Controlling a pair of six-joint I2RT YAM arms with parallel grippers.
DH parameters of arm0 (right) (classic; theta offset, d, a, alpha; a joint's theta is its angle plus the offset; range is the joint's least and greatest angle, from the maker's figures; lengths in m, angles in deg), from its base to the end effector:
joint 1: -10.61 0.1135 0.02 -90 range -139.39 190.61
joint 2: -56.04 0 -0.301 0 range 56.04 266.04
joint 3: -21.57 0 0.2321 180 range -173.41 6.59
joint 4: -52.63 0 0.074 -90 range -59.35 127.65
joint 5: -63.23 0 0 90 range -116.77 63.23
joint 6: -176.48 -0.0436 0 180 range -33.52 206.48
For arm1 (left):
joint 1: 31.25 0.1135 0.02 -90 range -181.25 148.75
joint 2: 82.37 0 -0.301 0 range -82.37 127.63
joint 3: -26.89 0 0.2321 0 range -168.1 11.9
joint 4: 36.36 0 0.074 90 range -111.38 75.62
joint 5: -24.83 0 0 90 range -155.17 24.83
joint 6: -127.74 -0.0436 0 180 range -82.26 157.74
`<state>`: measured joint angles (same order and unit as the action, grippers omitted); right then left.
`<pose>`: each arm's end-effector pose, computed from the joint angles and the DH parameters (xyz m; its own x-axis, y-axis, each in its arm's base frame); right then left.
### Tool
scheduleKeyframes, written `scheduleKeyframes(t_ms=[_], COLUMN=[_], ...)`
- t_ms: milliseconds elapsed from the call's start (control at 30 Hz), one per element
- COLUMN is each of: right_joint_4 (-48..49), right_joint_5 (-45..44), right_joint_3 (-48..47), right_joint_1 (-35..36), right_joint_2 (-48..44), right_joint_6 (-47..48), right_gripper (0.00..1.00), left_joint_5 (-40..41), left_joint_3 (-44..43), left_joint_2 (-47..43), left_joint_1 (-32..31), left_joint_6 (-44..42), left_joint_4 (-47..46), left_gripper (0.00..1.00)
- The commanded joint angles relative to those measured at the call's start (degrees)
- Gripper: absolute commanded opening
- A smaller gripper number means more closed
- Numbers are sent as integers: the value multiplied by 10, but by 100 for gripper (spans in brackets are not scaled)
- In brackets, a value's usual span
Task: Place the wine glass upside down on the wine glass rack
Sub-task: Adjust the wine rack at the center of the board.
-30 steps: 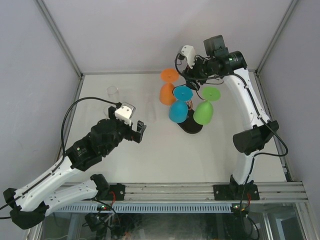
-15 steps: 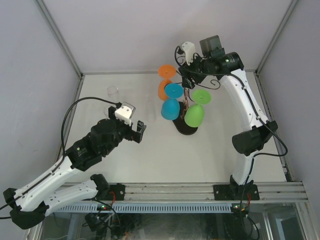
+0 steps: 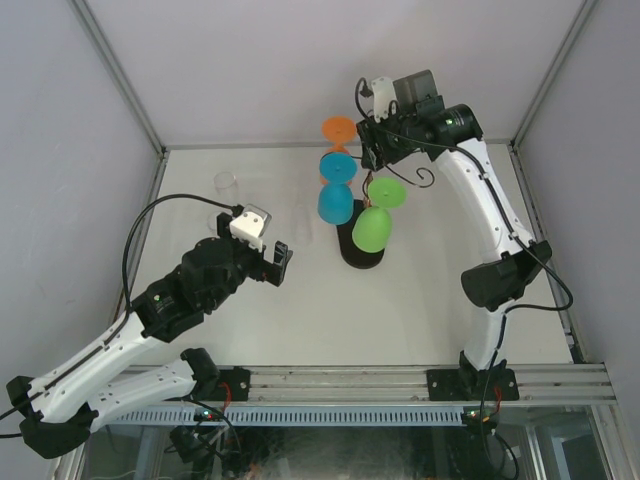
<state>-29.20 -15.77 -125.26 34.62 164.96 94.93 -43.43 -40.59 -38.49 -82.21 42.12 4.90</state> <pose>0.3482 0.1642 0.4598 -0.5496 -0.4027 -0.7319 -0.6124 0.7902 0.0251 0.0912 -0.0868 0.3803 -0.2286 0.1693 -0.9587 0.4831 0.8747 0.0393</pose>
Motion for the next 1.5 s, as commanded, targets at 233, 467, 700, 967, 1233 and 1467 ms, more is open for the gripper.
scheduleKeyframes(t_ms=[233, 467, 700, 967, 1233, 1467], right_joint_4=[-1, -21, -48, -70, -84, -66], right_joint_5=[-159, -200, -263, -310, -307, -285], right_joint_3=[-65, -76, -76, -78, -74, -69], right_joint_1=[49, 58, 70, 90, 90, 87], right_joint_2=[30, 37, 26, 22, 40, 34], right_joint_6=[-127, -175, -221, -253, -256, -246], right_gripper=[0, 0, 0, 0, 2, 25], left_joint_5=[-5, -6, -13, -18, -23, -21], left_joint_3=[8, 7, 7, 7, 7, 6], left_joint_2=[1, 1, -1, -5, -3, -4], left_joint_1=[3, 3, 3, 3, 3, 3], left_joint_6=[-6, -5, -4, -2, -2, -1], left_joint_4=[-11, -11, -11, -11, -11, -11], left_gripper=[100, 100, 100, 100, 99, 99])
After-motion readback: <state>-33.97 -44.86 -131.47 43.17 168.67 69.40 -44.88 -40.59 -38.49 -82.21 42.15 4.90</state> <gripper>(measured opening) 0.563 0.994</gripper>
